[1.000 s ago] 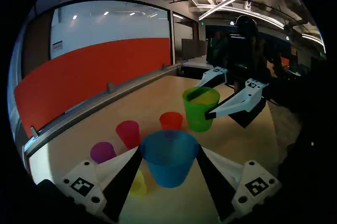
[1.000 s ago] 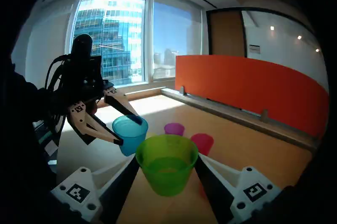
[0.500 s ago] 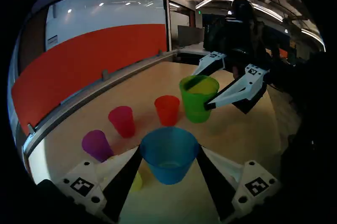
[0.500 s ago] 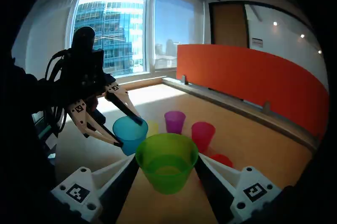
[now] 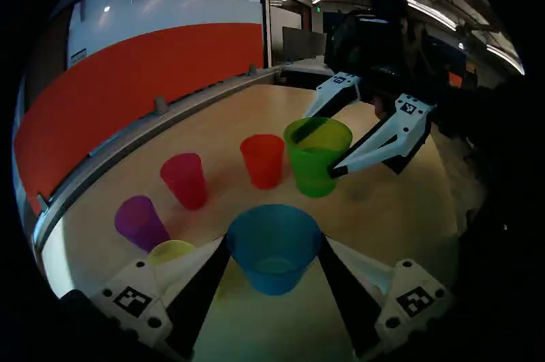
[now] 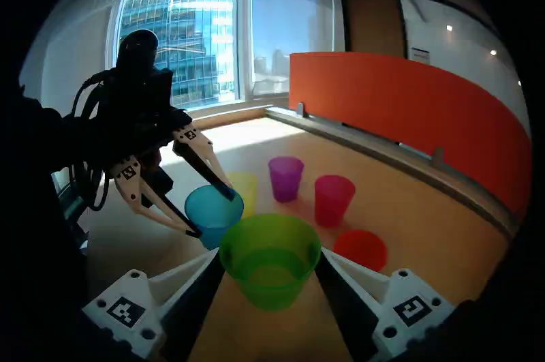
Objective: Pour water
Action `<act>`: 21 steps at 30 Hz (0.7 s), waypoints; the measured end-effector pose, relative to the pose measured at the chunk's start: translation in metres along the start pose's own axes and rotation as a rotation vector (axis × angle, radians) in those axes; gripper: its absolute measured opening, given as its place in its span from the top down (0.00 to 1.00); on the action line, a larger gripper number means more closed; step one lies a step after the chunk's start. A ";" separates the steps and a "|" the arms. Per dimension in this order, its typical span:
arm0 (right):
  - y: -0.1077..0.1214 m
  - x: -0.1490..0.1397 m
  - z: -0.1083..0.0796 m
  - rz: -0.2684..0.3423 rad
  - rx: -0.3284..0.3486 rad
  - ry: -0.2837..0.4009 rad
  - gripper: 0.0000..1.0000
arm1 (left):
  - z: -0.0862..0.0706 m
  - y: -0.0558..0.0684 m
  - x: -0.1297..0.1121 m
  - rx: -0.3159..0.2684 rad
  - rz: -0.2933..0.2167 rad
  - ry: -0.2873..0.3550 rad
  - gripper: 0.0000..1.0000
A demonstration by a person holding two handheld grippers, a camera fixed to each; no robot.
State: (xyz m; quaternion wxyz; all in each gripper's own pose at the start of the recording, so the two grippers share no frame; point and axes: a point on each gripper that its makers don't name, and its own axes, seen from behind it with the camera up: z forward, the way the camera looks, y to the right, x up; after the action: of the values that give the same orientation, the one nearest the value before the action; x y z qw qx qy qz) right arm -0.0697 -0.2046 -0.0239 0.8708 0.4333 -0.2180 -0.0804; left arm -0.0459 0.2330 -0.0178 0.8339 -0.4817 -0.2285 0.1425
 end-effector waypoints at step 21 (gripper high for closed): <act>0.003 -0.026 0.013 0.015 0.006 -0.054 0.09 | 0.024 0.004 -0.015 -0.028 0.022 -0.038 0.11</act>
State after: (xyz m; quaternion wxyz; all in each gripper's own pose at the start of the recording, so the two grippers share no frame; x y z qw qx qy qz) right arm -0.0988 -0.2039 -0.0223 0.8639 0.4320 -0.2447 -0.0849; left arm -0.0714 0.2456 -0.0148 0.8210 -0.4931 -0.2408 0.1577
